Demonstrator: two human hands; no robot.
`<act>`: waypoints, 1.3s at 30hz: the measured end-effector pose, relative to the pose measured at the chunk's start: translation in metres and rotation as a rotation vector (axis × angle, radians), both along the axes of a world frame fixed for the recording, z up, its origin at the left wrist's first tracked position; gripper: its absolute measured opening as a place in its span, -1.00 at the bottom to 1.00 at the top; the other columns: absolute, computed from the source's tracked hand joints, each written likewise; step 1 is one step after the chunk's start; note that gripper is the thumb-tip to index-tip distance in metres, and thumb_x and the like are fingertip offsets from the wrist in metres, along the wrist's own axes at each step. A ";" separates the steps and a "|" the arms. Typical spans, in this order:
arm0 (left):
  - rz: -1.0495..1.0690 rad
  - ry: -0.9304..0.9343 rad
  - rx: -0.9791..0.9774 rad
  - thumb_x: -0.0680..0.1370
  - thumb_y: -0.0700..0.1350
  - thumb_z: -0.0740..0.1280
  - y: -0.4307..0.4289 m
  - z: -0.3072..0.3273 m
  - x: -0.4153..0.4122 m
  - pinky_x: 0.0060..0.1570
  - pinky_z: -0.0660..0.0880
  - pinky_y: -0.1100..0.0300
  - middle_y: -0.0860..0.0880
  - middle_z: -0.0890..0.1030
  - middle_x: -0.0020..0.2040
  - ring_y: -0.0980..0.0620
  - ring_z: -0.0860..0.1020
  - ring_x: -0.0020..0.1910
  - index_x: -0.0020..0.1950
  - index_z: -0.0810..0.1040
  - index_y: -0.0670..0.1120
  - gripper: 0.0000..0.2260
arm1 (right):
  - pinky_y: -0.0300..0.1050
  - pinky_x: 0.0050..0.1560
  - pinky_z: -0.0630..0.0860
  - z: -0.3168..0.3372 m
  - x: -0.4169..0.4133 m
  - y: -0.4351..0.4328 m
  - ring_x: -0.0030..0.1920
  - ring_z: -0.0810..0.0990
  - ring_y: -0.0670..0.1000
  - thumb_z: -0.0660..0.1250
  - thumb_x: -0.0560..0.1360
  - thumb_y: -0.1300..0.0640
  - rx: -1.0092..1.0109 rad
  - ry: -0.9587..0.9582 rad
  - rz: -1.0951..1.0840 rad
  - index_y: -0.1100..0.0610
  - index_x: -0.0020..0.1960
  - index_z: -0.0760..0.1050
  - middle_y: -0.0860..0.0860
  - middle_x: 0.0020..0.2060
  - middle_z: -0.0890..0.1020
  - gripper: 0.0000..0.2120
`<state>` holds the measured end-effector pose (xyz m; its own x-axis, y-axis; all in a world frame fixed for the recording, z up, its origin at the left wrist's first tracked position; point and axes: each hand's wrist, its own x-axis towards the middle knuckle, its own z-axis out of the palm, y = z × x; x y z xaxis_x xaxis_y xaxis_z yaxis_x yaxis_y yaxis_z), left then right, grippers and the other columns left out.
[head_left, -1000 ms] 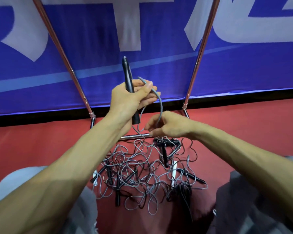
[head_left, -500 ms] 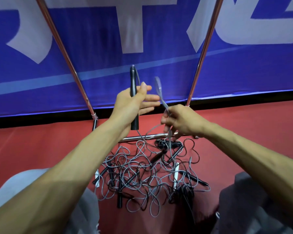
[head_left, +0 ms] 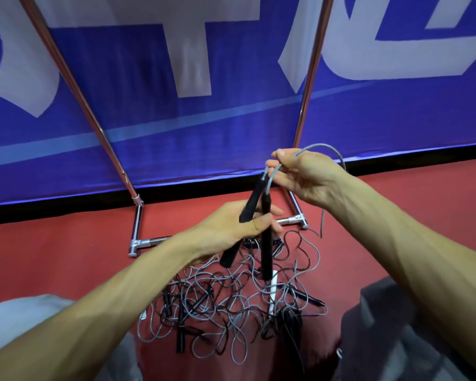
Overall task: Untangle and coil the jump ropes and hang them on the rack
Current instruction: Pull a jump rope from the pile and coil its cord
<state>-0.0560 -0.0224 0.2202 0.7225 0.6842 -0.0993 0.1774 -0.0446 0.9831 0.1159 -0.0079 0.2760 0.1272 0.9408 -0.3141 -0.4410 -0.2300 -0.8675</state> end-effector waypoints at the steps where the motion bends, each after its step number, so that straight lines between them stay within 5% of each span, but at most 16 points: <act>1: 0.000 -0.007 0.013 0.54 -0.07 0.32 -0.001 -0.001 0.002 0.18 0.53 0.15 -0.06 0.68 -0.04 -0.02 0.65 0.05 0.14 0.54 -0.07 -0.80 | -0.21 -0.50 0.55 -0.001 0.001 0.001 -0.40 0.65 0.02 0.18 0.60 0.30 -0.007 0.037 -0.019 0.30 -0.13 0.44 0.21 -0.21 0.56 -0.85; 3: 0.041 -0.026 -0.019 0.58 -0.21 0.30 -0.002 0.001 0.004 0.03 0.59 0.16 -0.09 0.65 -0.14 -0.07 0.66 -0.10 0.11 0.53 -0.13 -0.88 | -0.18 -0.49 0.56 -0.002 0.003 0.002 -0.37 0.64 0.05 0.18 0.61 0.29 -0.027 0.105 -0.060 0.31 -0.14 0.43 0.21 -0.19 0.56 -0.83; 6: 0.116 0.068 0.177 0.64 -0.14 0.24 -0.001 0.003 0.002 -0.27 0.56 0.15 -0.05 0.62 -0.27 -0.02 0.60 -0.36 0.12 0.48 -0.15 -0.88 | -0.14 -0.45 0.60 -0.002 0.009 0.005 -0.40 0.65 0.07 0.14 0.64 0.22 -0.051 0.143 -0.108 0.31 -0.12 0.42 0.20 -0.19 0.57 -0.78; 10: 0.163 0.190 0.411 0.65 -0.02 0.20 -0.001 0.008 -0.004 -0.42 0.49 0.04 -0.06 0.52 -0.40 -0.06 0.55 -0.51 0.08 0.41 -0.01 -0.91 | -0.13 -0.42 0.62 -0.003 0.011 0.004 -0.32 0.66 0.10 0.07 0.66 0.04 -0.168 -0.082 0.011 0.28 -0.03 0.46 0.17 -0.24 0.63 -0.66; 14: 0.174 0.624 0.905 0.62 -0.01 0.21 0.008 0.020 -0.023 -0.24 0.40 0.04 0.08 0.46 -0.26 -0.12 0.52 -0.22 0.16 0.35 0.11 -0.86 | -0.05 -0.32 0.60 -0.006 0.001 -0.002 -0.33 0.65 0.19 0.07 0.64 -0.08 -0.188 -0.416 0.196 0.26 -0.26 0.45 0.14 -0.47 0.64 -0.50; 17: 0.242 0.744 0.980 0.59 -0.02 0.20 0.012 0.023 -0.035 -0.17 0.36 0.06 0.08 0.53 -0.02 -0.12 0.54 -0.04 0.25 0.36 0.10 -0.77 | -0.19 -0.45 0.51 -0.015 -0.002 -0.003 -0.40 0.65 0.14 0.14 0.62 -0.06 0.002 -0.942 0.209 0.28 -0.26 0.58 0.11 -0.40 0.68 -0.50; 19: 0.240 0.794 1.058 0.59 0.01 0.21 0.014 0.023 -0.040 -0.13 0.39 0.07 0.06 0.55 0.05 -0.08 0.55 0.02 0.29 0.38 0.12 -0.74 | -0.21 -0.38 0.51 -0.022 -0.006 -0.002 -0.42 0.64 0.00 0.20 0.59 0.00 0.175 -1.076 0.185 0.23 -0.24 0.61 0.00 -0.43 0.66 -0.59; 25: 0.297 0.838 1.168 0.56 0.03 0.26 0.015 0.024 -0.043 -0.18 0.30 0.10 0.05 0.53 0.07 -0.04 0.55 0.08 0.30 0.42 0.11 -0.70 | -0.09 0.13 0.51 -0.029 -0.024 0.004 -0.12 0.66 -0.07 0.17 0.59 -0.14 0.307 -0.894 0.407 0.15 -0.08 0.65 0.03 -0.16 0.71 -0.58; 28: 0.378 0.803 1.160 0.53 0.06 0.29 0.016 0.025 -0.047 -0.20 0.32 0.10 0.05 0.54 0.03 -0.06 0.57 0.05 0.27 0.44 0.11 -0.69 | 0.00 -0.04 0.48 -0.034 -0.027 0.001 -0.33 0.61 0.10 0.13 0.61 -0.13 0.257 -0.693 0.595 0.23 -0.11 0.60 0.13 -0.42 0.62 -0.52; 30: 0.395 0.791 1.110 0.54 0.16 0.26 0.015 0.024 -0.049 -0.15 0.39 0.09 0.07 0.57 0.03 -0.05 0.57 0.05 0.22 0.44 0.14 -0.72 | -0.12 -0.32 0.42 -0.033 -0.025 0.002 -0.54 0.41 0.02 0.17 0.62 0.00 0.296 -0.613 0.541 0.30 -0.04 0.58 0.01 -0.59 0.39 -0.62; 34: 0.422 0.743 0.918 0.51 0.23 0.28 0.016 0.029 -0.047 -0.20 0.41 0.12 0.07 0.62 -0.15 -0.06 0.59 -0.09 0.09 0.50 0.14 -0.74 | -0.31 -0.54 0.12 -0.021 -0.024 0.002 -0.58 0.12 -0.10 0.18 0.62 0.17 0.399 -0.498 0.411 0.25 0.03 0.56 -0.07 -0.60 0.21 -0.78; 39: 0.342 0.689 0.731 0.50 -0.03 0.33 0.017 0.033 -0.049 -0.24 0.43 0.12 0.07 0.55 -0.28 -0.04 0.54 -0.24 0.01 0.47 0.14 -0.88 | -0.32 -0.56 0.09 -0.019 -0.024 0.006 -0.58 0.08 -0.13 0.18 0.62 0.22 0.404 -0.404 0.215 0.24 0.02 0.55 -0.10 -0.57 0.14 -0.81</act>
